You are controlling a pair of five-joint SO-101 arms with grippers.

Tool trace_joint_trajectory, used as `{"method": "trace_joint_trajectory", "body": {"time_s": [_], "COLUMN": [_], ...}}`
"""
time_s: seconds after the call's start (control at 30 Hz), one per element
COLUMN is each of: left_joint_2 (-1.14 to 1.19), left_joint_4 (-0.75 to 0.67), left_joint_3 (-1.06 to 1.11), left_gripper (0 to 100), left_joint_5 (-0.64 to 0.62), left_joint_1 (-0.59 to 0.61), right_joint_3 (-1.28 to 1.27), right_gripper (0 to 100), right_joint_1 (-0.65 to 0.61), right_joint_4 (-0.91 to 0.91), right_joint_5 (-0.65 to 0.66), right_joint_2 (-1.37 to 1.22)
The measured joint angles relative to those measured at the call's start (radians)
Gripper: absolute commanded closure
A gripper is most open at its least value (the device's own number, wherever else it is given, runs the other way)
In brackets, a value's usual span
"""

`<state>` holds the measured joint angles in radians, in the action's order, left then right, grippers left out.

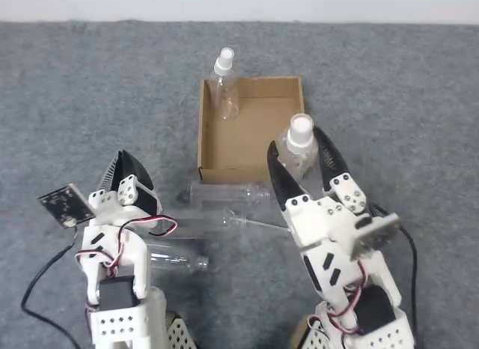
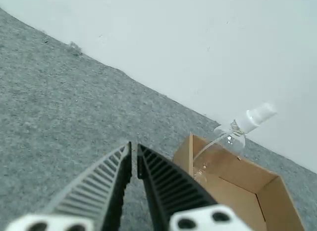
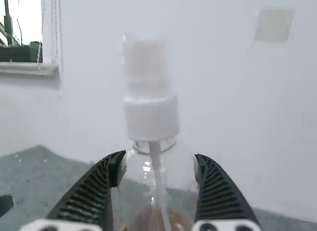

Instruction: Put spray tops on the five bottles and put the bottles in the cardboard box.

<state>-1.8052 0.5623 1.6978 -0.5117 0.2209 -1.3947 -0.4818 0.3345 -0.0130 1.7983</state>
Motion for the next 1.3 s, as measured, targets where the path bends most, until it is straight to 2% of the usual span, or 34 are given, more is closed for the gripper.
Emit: {"method": "trace_joint_trajectory", "body": {"time_s": [0.37,0.67,1.1,1.3], "left_joint_2": [0.000,0.000,0.000,0.000], "left_joint_4": [0.000,0.000,0.000,0.000], "left_joint_3": [0.000,0.000,0.000,0.000], "left_gripper": [99,99,99,99], "left_joint_5": [0.000,0.000,0.000,0.000], "left_joint_1": [0.000,0.000,0.000,0.000], "right_joint_3": [0.046,0.170,0.183,0.245], "right_gripper": [94.6,94.6,94.6,94.6], "right_joint_1": [0.000,-0.003,-0.003,-0.003], "right_joint_4": [-0.115,-0.279,-0.588,-0.626], "right_joint_5": [0.080,0.081,0.081,0.081], "right_joint_2": [-0.029,-0.407,-0.847,-0.977]}}
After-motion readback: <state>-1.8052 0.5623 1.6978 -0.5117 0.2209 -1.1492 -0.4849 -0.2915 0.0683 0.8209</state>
